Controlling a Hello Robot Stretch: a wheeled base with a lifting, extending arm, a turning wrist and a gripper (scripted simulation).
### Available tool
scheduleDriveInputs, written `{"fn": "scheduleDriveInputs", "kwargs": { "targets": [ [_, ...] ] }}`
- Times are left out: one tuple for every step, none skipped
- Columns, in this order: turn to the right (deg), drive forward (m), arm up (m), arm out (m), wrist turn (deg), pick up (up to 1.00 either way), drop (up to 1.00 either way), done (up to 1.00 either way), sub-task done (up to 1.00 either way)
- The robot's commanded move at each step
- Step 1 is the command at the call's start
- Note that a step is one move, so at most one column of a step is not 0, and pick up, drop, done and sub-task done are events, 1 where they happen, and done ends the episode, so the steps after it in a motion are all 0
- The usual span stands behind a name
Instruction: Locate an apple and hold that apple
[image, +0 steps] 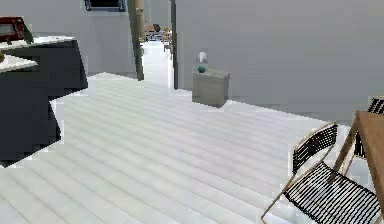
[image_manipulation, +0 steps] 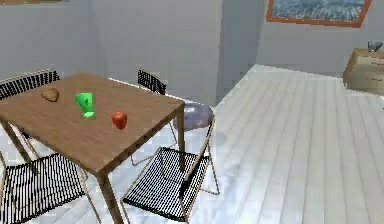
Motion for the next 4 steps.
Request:
{"fn": "scheduleDriveInputs", "kwargs": {
  "targets": [
    [3.0,0.0,0.0,0.0,0.0,0.0,0.0,0.0,0.0],
    [0.0,0.1,0.0,0.0,0.0,0.0,0.0,0.0,0.0],
    [-15.0,0.0,0.0,0.0,0.0,0.0,0.0,0.0,0.0],
    [45.0,0.0,0.0,0.0,0.0,0.0,0.0,0.0,0.0]
  ]
}}
